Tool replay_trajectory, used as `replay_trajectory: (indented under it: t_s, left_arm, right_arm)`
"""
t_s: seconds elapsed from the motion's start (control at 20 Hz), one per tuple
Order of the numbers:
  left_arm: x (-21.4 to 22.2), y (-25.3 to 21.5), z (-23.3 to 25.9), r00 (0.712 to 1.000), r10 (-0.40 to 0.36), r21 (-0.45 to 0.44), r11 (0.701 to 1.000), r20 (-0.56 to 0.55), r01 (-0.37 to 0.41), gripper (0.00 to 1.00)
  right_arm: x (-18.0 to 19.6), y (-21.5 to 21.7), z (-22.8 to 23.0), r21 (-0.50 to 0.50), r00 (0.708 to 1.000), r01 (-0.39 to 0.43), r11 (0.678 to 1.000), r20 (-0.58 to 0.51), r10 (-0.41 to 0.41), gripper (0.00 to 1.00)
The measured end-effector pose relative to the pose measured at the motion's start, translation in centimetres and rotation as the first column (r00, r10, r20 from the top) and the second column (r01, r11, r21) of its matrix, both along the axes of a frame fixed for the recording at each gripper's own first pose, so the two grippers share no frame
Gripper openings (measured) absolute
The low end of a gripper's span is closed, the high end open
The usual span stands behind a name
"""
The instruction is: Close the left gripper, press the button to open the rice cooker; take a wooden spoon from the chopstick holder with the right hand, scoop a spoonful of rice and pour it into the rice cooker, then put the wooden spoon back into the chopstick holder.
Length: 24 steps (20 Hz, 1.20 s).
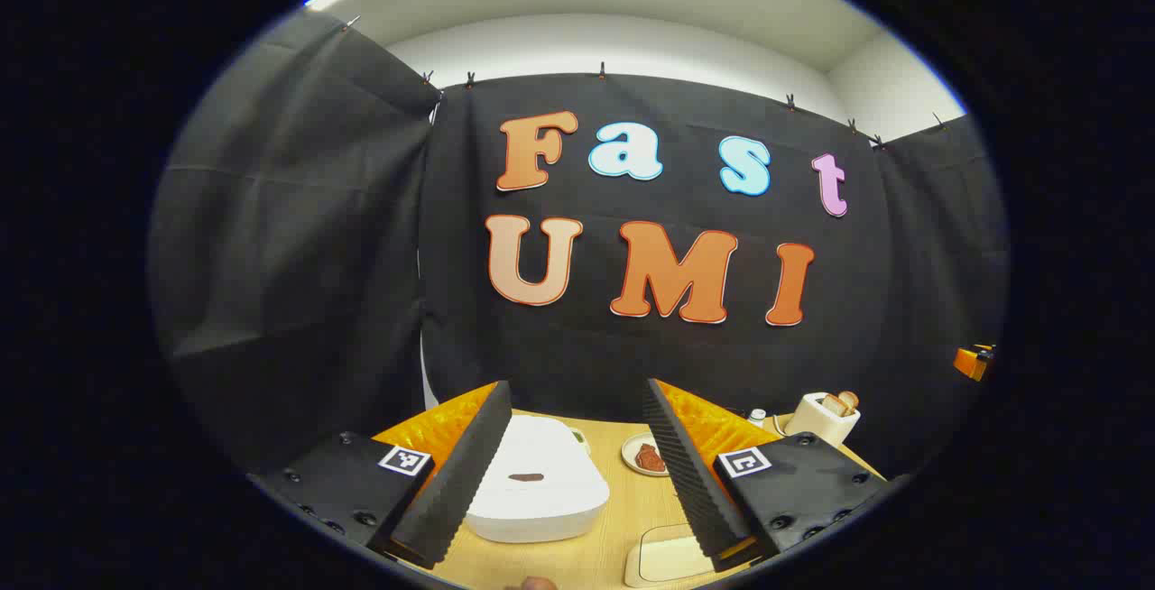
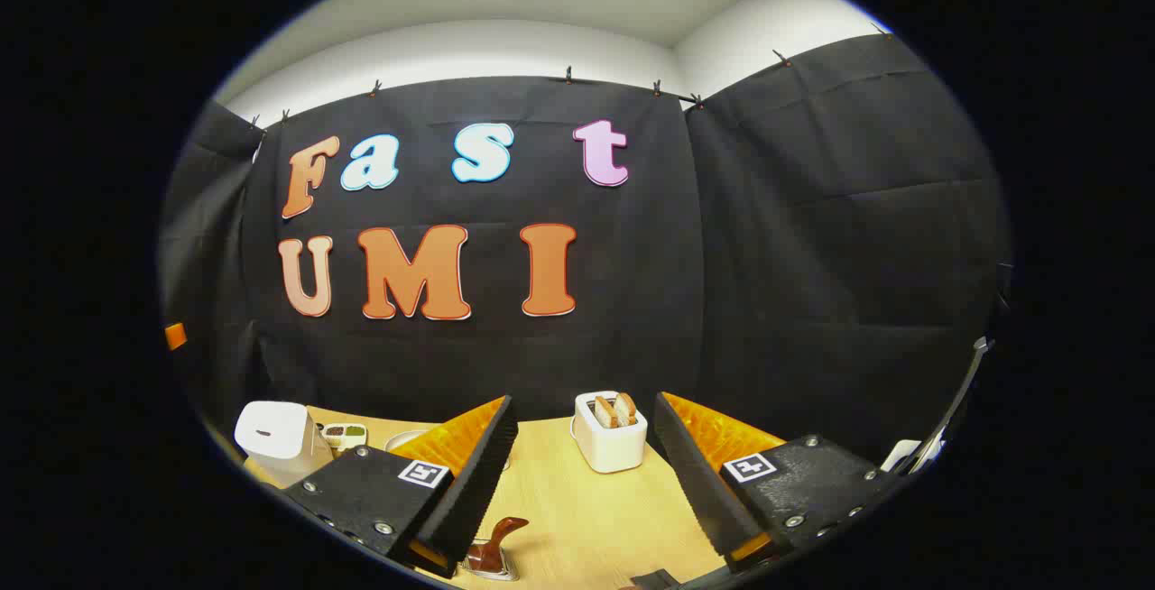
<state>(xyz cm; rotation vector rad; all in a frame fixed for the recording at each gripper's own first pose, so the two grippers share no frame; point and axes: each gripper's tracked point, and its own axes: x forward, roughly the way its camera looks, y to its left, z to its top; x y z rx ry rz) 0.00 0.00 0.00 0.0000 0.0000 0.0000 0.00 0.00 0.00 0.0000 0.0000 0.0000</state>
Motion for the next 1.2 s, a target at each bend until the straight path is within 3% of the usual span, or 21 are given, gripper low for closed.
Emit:
replay_trajectory:
  t_s: [0.1,0.15,0.25,0.3,0.6,0.65,0.7,0.75,1.2]
  left_arm:
    - [0.2,-0.1,0.0,1.0,0.004,0.015,1.0,0.003,-0.004,0.97]
    - [0.3,0.0,0.1,1.0,0.008,0.019,1.0,0.002,-0.008,1.0]
    - [0.5,-0.1,0.0,1.0,0.009,0.02,1.0,-0.003,-0.009,1.0]
    - [0.4,-0.1,0.1,1.0,0.011,0.021,1.0,-0.004,-0.011,1.0]
    - [-0.1,-0.1,1.1,1.0,0.013,0.032,0.999,0.009,-0.013,1.0]
    - [-0.1,0.1,1.2,1.0,0.018,0.029,0.999,0.012,-0.019,1.0]
    - [-0.2,0.1,1.0,1.0,0.02,0.029,0.999,0.009,-0.021,1.0]
    - [-0.2,0.3,0.9,1.0,0.025,0.032,0.999,0.007,-0.026,1.0]
    - [0.2,0.4,0.5,1.0,0.029,0.017,0.999,-0.011,-0.029,1.0]
  right_arm:
    - [0.2,-0.1,0.2,-0.005,1.0,-0.002,1.0,0.004,0.002,1.0]
    - [0.2,-0.2,0.2,-0.009,1.0,0.0,1.0,0.003,0.0,0.95]
    - [0.3,-0.1,0.4,-0.009,1.0,-0.005,1.0,0.006,0.005,1.0]
    - [0.3,0.0,0.3,-0.008,1.0,-0.01,1.0,0.002,0.01,0.95]
    - [0.6,-0.1,0.0,0.001,1.0,-0.015,1.0,-0.011,0.015,0.95]
    - [0.5,-0.1,0.1,-0.003,1.0,-0.015,1.0,-0.01,0.015,1.0]
    - [0.5,-0.1,0.3,-0.007,1.0,-0.015,1.0,-0.008,0.015,0.95]
    - [0.5,-0.1,0.4,-0.011,1.0,-0.015,1.0,-0.006,0.015,1.0]
    - [0.4,-0.8,1.3,-0.01,1.0,-0.001,1.0,0.009,0.001,1.0]
